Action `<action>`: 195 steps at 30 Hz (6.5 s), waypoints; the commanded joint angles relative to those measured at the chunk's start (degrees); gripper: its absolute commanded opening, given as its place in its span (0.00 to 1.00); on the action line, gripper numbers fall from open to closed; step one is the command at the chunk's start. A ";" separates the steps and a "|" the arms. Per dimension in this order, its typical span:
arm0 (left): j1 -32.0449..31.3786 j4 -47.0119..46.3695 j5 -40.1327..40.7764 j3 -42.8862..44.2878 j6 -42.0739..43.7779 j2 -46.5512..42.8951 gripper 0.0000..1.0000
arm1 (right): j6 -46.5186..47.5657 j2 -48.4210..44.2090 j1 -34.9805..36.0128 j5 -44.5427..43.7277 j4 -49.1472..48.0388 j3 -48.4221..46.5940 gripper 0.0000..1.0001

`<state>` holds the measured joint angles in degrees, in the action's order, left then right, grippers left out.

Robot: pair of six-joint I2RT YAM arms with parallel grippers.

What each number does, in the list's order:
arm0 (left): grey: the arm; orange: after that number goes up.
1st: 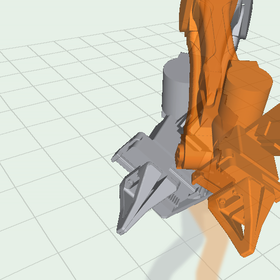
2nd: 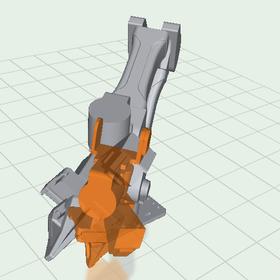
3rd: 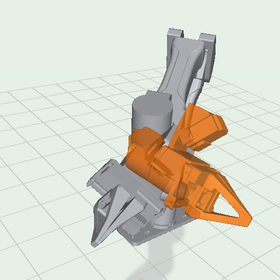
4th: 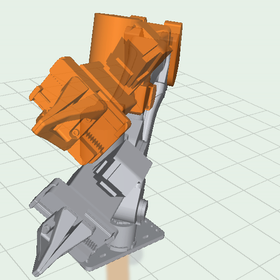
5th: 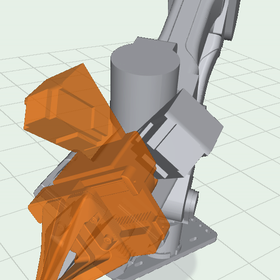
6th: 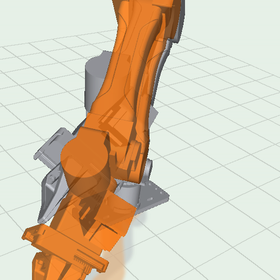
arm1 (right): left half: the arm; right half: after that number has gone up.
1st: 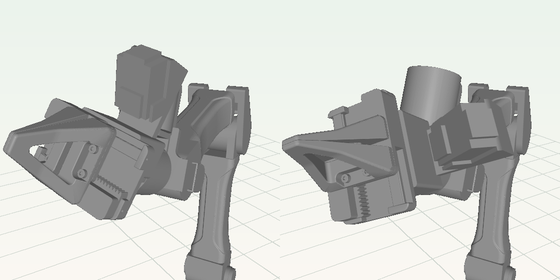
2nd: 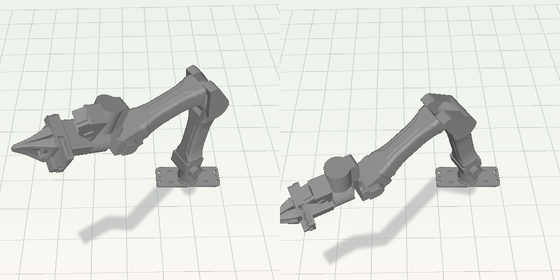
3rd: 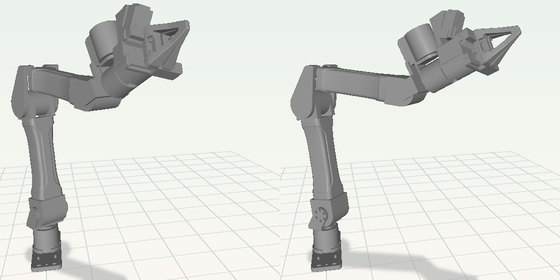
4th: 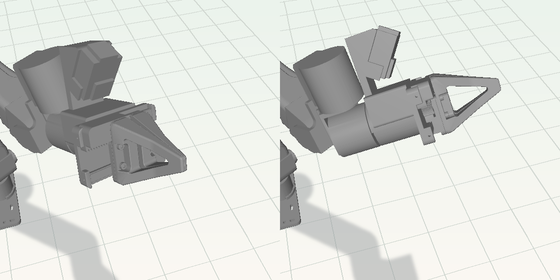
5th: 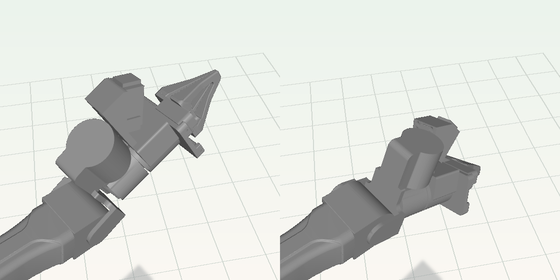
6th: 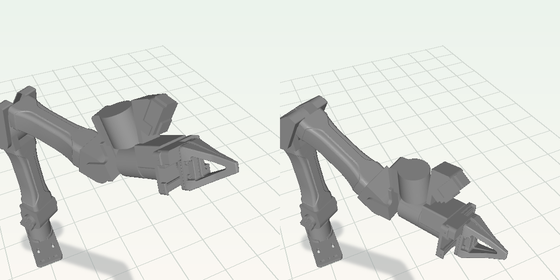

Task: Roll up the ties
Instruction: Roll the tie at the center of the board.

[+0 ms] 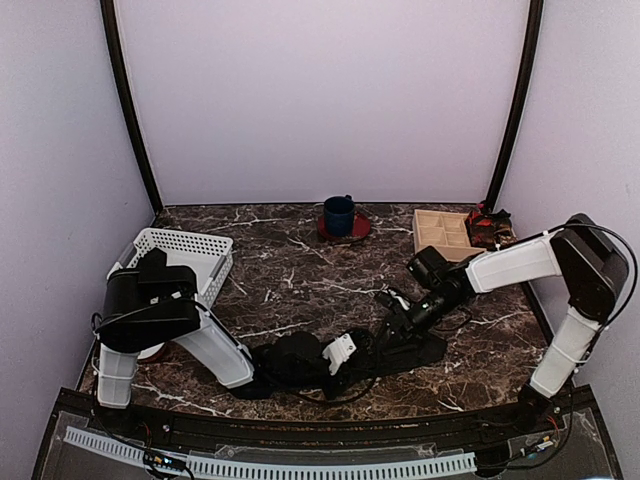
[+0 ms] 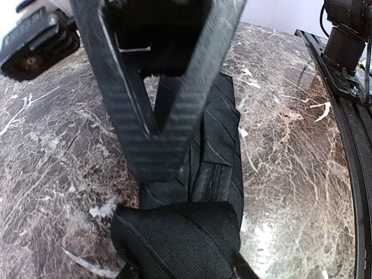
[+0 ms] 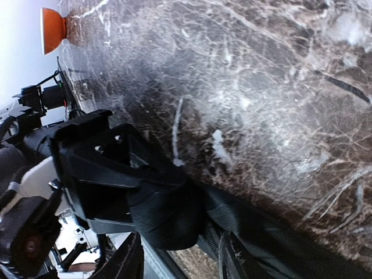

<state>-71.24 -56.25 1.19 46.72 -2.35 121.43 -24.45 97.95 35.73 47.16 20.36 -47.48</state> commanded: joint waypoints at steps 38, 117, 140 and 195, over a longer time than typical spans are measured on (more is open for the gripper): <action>-0.82 10.41 -1.38 -2.91 -1.06 0.04 0.35 | -6.46 -7.52 -3.48 -16.11 6.17 3.51 0.22; 1.10 28.56 -7.87 1.54 5.78 -1.85 0.38 | -7.50 -5.40 1.41 -15.02 1.49 8.22 0.19; 1.02 29.50 -8.48 2.24 2.70 -0.58 0.40 | -16.44 -7.13 8.90 -4.90 -7.74 3.79 0.47; 0.77 -21.32 -5.62 -9.41 -9.90 7.37 0.72 | -3.43 9.10 1.83 -11.91 -6.78 7.43 0.00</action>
<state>-70.35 -82.13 -6.76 42.59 -6.28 129.25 -30.24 101.38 37.06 52.05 9.80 -39.29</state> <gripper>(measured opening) 0.696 0.019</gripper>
